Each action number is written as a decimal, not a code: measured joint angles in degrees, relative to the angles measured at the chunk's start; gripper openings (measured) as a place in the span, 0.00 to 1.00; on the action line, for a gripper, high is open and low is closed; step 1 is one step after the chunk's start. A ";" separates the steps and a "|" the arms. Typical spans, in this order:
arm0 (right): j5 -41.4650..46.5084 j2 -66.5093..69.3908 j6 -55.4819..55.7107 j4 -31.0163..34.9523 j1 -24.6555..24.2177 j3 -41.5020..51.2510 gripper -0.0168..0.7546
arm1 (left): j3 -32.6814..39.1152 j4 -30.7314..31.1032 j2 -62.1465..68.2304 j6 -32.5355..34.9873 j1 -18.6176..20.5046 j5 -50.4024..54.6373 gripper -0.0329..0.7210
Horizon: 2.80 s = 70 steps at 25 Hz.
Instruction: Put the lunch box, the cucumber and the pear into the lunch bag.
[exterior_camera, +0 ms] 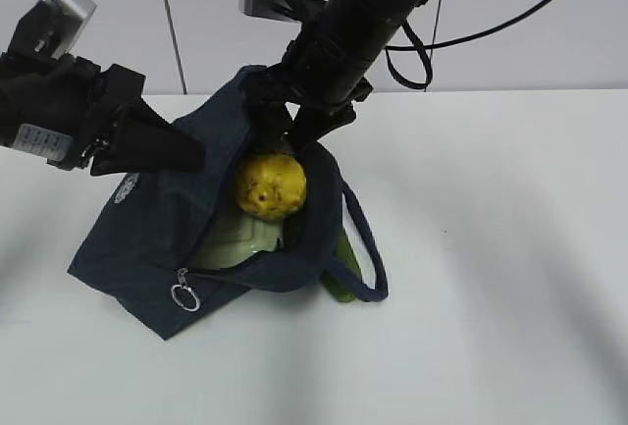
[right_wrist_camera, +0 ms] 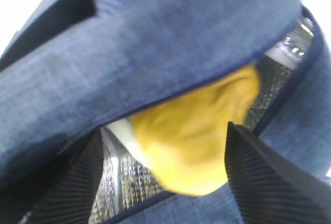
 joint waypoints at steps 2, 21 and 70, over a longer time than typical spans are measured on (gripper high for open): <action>1.02 0.00 -1.19 0.04 0.00 0.00 0.76 | 0.00 0.00 0.00 0.00 0.00 0.00 0.04; 4.98 -9.57 7.77 -26.58 0.00 0.00 0.76 | 0.00 1.64 0.00 -4.50 2.72 -1.59 0.04; -8.06 5.03 22.04 -17.80 0.00 6.71 0.76 | -0.47 42.87 4.59 -30.65 10.59 -9.43 0.04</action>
